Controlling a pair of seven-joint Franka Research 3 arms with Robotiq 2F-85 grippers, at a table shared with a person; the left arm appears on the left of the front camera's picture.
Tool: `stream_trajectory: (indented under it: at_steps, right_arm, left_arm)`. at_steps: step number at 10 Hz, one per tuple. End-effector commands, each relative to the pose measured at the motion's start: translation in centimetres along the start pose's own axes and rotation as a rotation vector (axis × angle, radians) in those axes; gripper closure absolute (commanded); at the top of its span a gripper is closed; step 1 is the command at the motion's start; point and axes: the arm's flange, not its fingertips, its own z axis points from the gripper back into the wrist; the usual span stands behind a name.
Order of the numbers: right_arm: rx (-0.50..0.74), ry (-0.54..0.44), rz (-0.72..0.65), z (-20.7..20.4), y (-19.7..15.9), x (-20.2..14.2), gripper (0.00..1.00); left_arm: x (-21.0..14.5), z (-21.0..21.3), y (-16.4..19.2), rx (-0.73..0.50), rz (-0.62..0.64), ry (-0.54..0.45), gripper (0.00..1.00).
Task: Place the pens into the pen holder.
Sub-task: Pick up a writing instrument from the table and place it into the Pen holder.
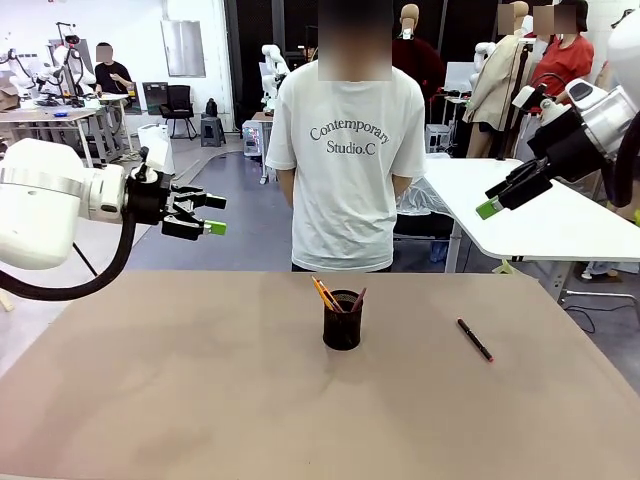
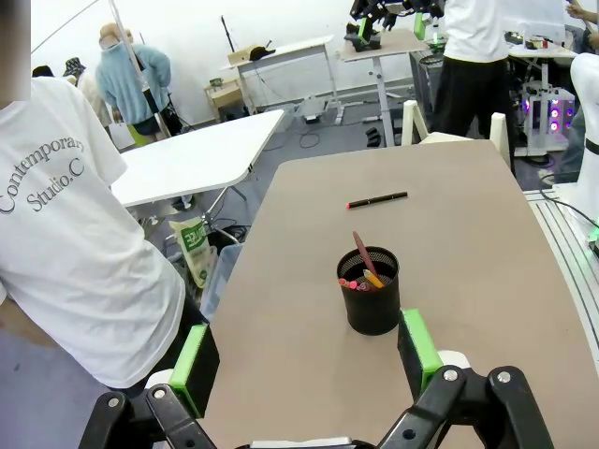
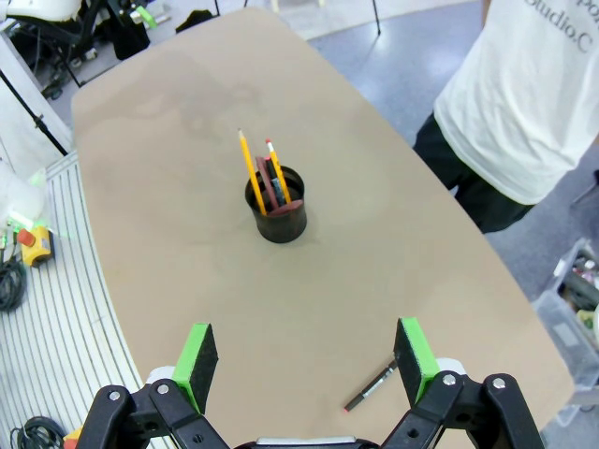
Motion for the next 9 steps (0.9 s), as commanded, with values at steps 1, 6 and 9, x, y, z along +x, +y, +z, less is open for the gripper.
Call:
stream_trajectory:
  at_steps: [1, 6, 9]
  right_arm:
    - [0.004, -0.004, 0.002, 0.1, 0.0, 0.1, 0.0]
    - [0.004, -0.004, 0.002, 0.1, 0.0, 0.1, 0.0]
    - [0.004, -0.004, 0.002, 0.1, 0.0, 0.1, 0.0]
  left_arm:
    - [-0.3, 1.2, 0.7, -0.053, -0.049, 0.091, 0.0]
    - [-0.7, 3.7, 1.3, -0.075, -0.051, 0.221, 0.0]
    - [-1.3, 3.8, 0.9, -0.086, -0.093, 0.213, 0.0]
